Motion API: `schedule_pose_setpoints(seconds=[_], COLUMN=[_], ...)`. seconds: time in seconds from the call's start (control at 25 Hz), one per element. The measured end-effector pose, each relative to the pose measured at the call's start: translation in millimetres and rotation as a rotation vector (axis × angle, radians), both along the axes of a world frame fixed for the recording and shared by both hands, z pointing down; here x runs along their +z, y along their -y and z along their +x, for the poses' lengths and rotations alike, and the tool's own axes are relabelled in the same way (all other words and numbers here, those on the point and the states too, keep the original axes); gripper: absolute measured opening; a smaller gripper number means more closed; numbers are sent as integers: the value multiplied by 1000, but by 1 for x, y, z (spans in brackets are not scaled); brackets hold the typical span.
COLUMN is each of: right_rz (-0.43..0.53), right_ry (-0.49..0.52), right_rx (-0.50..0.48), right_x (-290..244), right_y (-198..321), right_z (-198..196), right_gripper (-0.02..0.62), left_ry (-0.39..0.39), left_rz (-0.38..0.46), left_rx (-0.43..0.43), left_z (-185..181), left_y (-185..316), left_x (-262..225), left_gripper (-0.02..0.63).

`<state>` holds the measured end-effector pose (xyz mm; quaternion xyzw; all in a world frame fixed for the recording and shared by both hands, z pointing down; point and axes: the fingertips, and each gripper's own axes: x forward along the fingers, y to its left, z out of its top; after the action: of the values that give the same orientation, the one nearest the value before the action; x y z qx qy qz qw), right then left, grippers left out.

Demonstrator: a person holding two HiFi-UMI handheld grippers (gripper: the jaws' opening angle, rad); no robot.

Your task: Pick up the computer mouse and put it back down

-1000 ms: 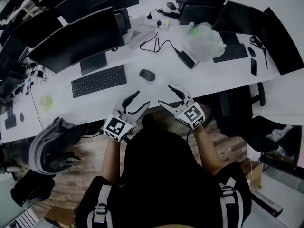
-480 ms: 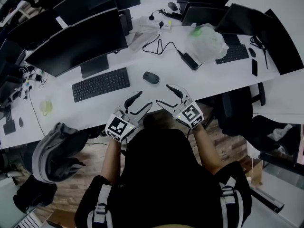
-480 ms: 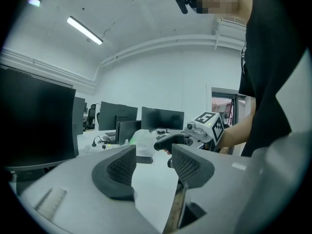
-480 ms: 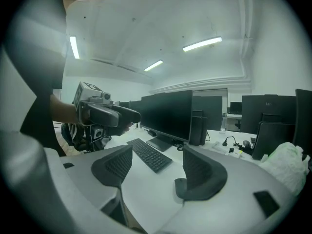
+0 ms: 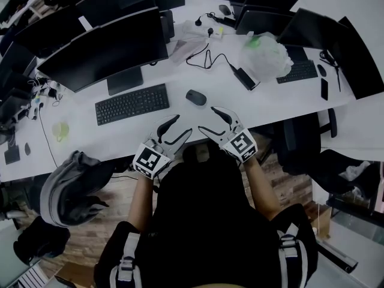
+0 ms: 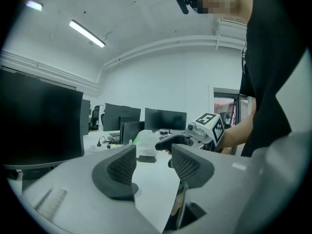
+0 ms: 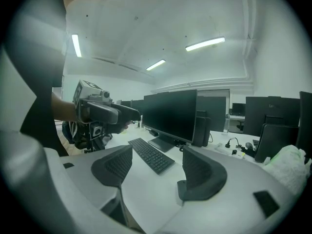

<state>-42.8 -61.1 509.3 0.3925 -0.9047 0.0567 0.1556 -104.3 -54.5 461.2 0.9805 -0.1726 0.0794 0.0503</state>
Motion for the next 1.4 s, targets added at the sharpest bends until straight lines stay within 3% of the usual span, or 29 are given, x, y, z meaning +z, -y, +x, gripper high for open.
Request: schedule_pose_setpoints(seconds=[0.92, 1.4], right_rz=[-11, -53], right_ry=[-78, -54], right_rx=[-76, -97], right_x=[11, 25], right_y=[16, 37], right_z=[-3, 9], right_gripper=[310, 305], left_ry=[-34, -3], left_rz=[-32, -80], left_rx=[-84, -108], left_z=[-4, 8], left_y=[14, 26], left_x=[14, 29], left_gripper=[210, 209])
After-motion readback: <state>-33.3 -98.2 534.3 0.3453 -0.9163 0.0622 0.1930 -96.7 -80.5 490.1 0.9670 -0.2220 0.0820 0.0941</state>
